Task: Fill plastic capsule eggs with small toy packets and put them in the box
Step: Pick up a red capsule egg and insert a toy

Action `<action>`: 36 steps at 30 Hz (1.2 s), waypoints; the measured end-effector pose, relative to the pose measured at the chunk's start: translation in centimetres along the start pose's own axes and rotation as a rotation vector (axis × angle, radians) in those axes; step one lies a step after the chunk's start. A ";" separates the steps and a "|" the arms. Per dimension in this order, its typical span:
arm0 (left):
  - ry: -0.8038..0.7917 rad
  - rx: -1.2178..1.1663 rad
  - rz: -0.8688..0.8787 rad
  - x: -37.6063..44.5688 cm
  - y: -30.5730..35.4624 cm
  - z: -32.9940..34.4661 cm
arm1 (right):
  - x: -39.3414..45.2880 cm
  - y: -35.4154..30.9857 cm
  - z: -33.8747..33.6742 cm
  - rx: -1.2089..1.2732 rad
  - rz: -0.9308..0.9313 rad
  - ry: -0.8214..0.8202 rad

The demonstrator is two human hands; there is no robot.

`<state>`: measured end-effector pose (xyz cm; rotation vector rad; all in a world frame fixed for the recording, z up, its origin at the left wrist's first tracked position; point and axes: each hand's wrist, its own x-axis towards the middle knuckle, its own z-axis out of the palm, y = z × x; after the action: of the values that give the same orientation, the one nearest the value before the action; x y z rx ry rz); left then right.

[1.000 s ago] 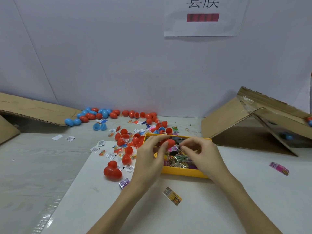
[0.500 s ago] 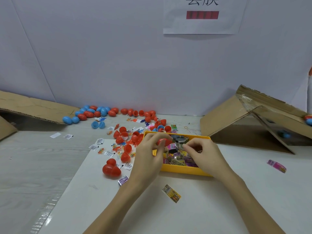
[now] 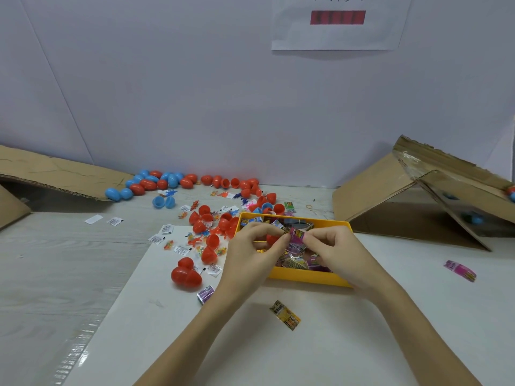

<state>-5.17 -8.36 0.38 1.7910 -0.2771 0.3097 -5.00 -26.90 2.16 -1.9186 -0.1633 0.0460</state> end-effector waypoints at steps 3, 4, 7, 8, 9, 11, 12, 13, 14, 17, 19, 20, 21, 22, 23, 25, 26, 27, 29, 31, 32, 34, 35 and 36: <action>0.073 0.128 0.094 0.0 -0.3 0.0 | 0.2 0.4 0.0 -0.196 -0.140 0.149; 0.089 0.180 0.125 0.1 -0.4 0.0 | 0.3 0.4 -0.1 -0.236 -0.193 0.181; 0.102 0.239 0.147 0.2 -0.7 -0.2 | 0.1 0.3 -0.1 -0.276 -0.284 0.196; 0.105 0.251 0.150 0.3 -0.7 -0.2 | 0.1 0.2 0.1 -0.278 -0.294 0.194; 0.104 0.262 0.155 0.3 -0.8 -0.2 | 0.0 0.1 0.2 -0.278 -0.297 0.190; 0.091 0.270 0.161 0.3 -0.8 -0.2 | 0.0 0.1 0.7 -0.297 -0.296 0.185; 0.083 0.265 0.157 0.4 -0.8 -0.1 | 0.0 0.1 1.0 -0.321 -0.295 0.189; 0.076 0.256 0.149 0.4 -0.8 -0.1 | 0.0 0.1 1.2 -0.351 -0.293 0.192; 0.075 0.248 0.139 0.5 -0.8 -0.1 | 0.0 0.1 1.3 -0.393 -0.292 0.192; 0.108 0.243 0.106 0.7 -0.9 -0.3 | -0.1 0.2 0.9 -0.566 -0.245 0.136; 0.105 0.246 0.084 0.7 -0.9 -0.4 | -0.2 0.2 0.5 -0.685 -0.172 0.076; 0.097 0.246 0.084 0.8 -0.9 -0.4 | -0.3 0.1 0.3 -0.708 -0.172 0.083; 0.090 0.251 0.093 0.7 -0.9 -0.4 | -0.4 -0.1 0.2 -0.696 -0.221 0.126; 0.081 0.262 0.109 0.7 -0.9 -0.5 | -0.5 -0.3 0.2 -0.645 -0.300 0.185; 0.069 0.279 0.132 0.6 -0.9 -0.5 | -0.6 -0.5 0.4 -0.557 -0.369 0.225; 0.034 0.304 0.191 0.5 -0.9 -0.5 | -0.7 -0.7 0.9 -0.373 -0.391 0.199; 0.023 0.306 0.214 0.4 -0.8 -0.4 | -0.7 -0.7 1.2 -0.339 -0.367 0.178; 0.020 0.300 0.224 0.4 -0.8 -0.4 | -0.6 -0.5 1.5 -0.346 -0.344 0.184; 0.024 0.270 0.209 0.3 -0.5 -0.4 | -0.3 -0.1 1.7 -0.299 -0.299 0.254; 0.003 0.245 0.173 0.2 -0.4 -0.3 | -0.2 0.0 1.6 -0.089 -0.210 0.314; -0.012 0.242 0.159 0.2 -0.3 -0.3 | -0.3 -0.1 1.5 0.073 -0.148 0.310; -0.017 0.230 0.148 0.1 -0.3 -0.2 | -0.4 -0.3 1.6 0.314 -0.022 0.268; -0.008 0.226 0.156 0.1 -0.3 -0.2 | -0.4 -0.3 1.6 0.331 0.012 0.257; 0.002 0.242 0.182 0.0 -0.3 -0.2 | -0.4 -0.3 1.6 0.300 0.015 0.246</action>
<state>-5.05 -8.08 0.22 2.0069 -0.4172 0.4916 -5.62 -25.37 1.86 -1.6097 0.0235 -0.1483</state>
